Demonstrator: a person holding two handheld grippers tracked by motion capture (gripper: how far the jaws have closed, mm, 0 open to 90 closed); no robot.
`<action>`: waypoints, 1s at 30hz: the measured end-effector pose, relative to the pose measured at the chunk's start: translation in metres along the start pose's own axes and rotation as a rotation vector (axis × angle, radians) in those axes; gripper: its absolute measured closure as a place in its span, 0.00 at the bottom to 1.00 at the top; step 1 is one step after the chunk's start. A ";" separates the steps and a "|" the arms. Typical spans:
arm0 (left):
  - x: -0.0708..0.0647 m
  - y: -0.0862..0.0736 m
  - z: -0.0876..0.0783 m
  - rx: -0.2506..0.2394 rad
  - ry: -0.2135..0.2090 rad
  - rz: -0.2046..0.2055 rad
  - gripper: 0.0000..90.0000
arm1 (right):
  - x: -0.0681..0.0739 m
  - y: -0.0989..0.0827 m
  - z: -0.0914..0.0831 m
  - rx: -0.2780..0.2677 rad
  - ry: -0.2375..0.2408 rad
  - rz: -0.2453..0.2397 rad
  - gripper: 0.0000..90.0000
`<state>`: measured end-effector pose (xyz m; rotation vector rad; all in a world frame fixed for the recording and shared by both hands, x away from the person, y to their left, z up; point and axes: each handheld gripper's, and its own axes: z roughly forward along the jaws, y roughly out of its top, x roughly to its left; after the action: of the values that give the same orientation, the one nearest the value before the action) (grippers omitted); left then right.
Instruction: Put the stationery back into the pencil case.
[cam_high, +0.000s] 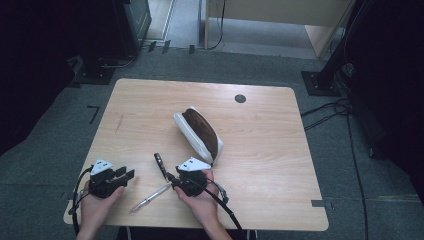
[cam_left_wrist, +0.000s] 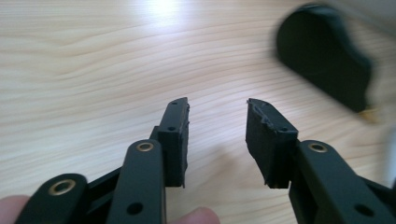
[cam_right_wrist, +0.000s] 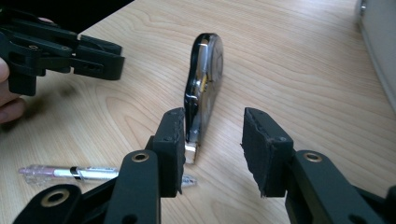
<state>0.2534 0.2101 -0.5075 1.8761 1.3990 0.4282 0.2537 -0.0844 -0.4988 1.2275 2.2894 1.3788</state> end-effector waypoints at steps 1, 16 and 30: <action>0.004 -0.002 -0.001 -0.002 0.023 -0.011 0.63 | 0.001 0.001 0.002 -0.001 -0.005 -0.007 0.66; 0.007 -0.009 0.003 0.003 0.194 0.051 0.33 | 0.013 0.011 0.025 0.052 -0.040 -0.062 0.62; 0.007 -0.008 0.005 0.020 0.201 0.042 0.20 | 0.014 0.013 0.035 0.140 -0.125 -0.153 0.86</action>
<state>0.2536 0.2158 -0.5176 1.9241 1.5008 0.6404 0.2710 -0.0495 -0.5042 1.1161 2.3698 1.0757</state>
